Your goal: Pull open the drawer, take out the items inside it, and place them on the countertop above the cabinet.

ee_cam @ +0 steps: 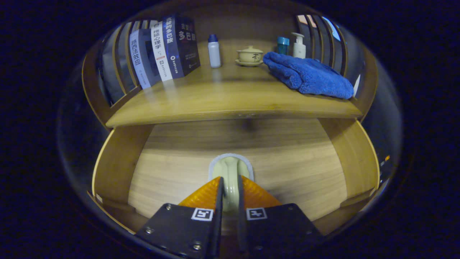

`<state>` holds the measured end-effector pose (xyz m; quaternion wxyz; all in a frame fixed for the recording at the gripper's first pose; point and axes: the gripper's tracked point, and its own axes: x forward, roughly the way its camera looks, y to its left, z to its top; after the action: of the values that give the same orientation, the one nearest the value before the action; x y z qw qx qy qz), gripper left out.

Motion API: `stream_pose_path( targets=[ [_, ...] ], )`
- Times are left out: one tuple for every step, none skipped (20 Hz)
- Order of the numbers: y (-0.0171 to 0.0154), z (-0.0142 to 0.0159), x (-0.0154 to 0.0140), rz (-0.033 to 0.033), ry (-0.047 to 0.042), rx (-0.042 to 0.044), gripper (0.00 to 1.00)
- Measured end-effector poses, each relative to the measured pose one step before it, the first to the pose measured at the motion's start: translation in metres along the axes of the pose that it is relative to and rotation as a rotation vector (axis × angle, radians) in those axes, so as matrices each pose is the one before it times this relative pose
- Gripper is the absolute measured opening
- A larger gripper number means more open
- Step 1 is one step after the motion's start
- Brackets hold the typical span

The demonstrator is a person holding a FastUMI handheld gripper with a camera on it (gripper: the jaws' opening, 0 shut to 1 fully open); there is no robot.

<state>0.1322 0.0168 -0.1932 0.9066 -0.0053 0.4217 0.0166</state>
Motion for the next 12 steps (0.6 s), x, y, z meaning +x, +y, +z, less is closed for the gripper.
stream_pose_path(
  targets=[
    [-0.00012, 0.00025, -0.0026, 0.01915, -0.01124, 0.00464, 0.18],
    [-0.00269, 0.0019, -0.00103, 0.00553, -0.00952, 0.00566, 0.16],
    [-0.00095, -0.00046, -0.0037, 0.01666, -0.00793, 0.00585, 0.15],
    [0.00326, 0.00006, -0.00645, 0.03086, -0.01149, 0.00666, 0.15],
    [0.00296, 0.00206, -0.00723, 0.02609, -0.01914, 0.00367, 0.15],
    [0.00012, 0.00226, -0.00784, 0.01475, -0.02828, -0.00154, 0.15],
    [0.00078, 0.00373, -0.00814, 0.01075, -0.03167, -0.01505, 0.15],
    [0.00078, 0.00459, -0.00956, 0.00624, -0.03871, -0.01925, 0.15],
    [0.00084, 0.00672, -0.00844, 0.00294, -0.04528, -0.01886, 0.15],
    [0.00245, 0.00628, -0.01165, 0.00849, -0.04969, -0.01728, 0.15],
    [0.00432, 0.00821, -0.00863, 0.01175, -0.05977, -0.01585, 0.15],
    [0.00413, 0.00706, -0.00921, 0.00565, -0.05059, -0.01882, 0.15]
  ],
)
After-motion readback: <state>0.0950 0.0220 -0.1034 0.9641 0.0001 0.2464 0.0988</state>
